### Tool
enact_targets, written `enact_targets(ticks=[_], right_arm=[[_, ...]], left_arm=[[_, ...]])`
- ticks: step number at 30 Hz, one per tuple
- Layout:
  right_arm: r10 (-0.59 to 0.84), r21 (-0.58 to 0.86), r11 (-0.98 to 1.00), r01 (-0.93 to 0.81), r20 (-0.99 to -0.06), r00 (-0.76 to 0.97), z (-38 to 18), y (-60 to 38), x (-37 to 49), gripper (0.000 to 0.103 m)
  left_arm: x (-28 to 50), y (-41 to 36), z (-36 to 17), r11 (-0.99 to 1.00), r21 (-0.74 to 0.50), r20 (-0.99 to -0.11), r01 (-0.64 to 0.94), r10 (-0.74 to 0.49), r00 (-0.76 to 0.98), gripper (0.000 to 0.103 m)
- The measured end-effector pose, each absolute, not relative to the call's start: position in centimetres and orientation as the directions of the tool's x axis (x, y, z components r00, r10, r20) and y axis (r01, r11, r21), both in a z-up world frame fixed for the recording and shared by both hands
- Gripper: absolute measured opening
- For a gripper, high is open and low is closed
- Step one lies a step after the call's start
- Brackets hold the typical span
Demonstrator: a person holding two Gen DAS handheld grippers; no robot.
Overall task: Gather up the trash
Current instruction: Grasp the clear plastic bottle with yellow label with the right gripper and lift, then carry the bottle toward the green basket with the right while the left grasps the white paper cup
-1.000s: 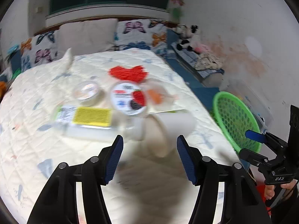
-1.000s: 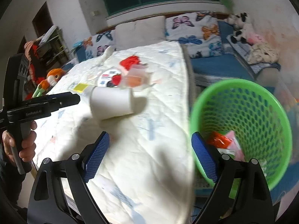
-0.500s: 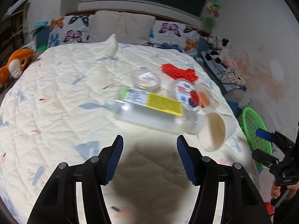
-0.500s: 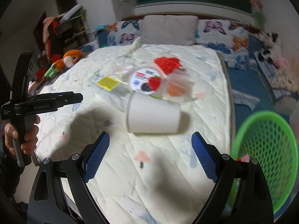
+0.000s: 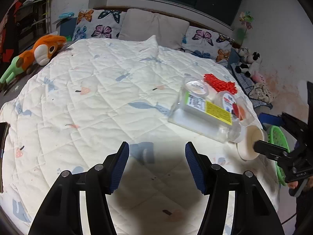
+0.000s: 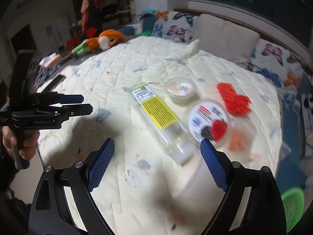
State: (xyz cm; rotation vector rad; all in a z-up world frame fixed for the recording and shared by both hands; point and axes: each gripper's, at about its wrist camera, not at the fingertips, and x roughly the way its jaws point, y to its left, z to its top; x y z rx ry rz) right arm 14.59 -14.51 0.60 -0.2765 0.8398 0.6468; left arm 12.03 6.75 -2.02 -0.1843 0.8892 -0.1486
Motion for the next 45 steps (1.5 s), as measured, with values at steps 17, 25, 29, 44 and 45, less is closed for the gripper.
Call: enact_targets(ticks=[17, 25, 29, 44, 45], right_arm=[[0.344, -0.069, 0.650, -0.757, -0.861, 0.374, -3.6, -7.9, 21.1, 0.079], [0.320, -0.096, 0.634, -0.768, -0.871, 0.373, -4.2, -7.3, 21.4, 0.057], [0.352, -0.082, 0.654, -0.752, -0.847, 0.399, -2.7, -8.3, 20.6, 0.054], [0.435, 0.002, 0.793, -0.610, -0.704, 0.562, 6.5, -15.4, 16.6, 0.048], [0.434, 0.006, 0.802, -0.597, -0.693, 0.576, 7.2, -16.1, 16.1, 0.048]], left_arm=[[12.5, 9.5, -4.0, 0.972, -0.234, -0.781, -0.007, -0.183, 0.597, 0.058], [12.8, 9.7, -4.5, 0.971, -0.240, -0.787, -0.007, -0.190, 0.586, 0.058], [12.8, 9.3, -4.3, 0.970, -0.242, -0.784, 0.004, -0.198, 0.588, 0.058], [12.5, 2.7, -3.2, 0.955, -0.240, -0.762, 0.174, -0.296, 0.576, 0.058], [12.5, 1.8, -3.1, 0.950, -0.242, -0.759, 0.197, -0.312, 0.571, 0.058]])
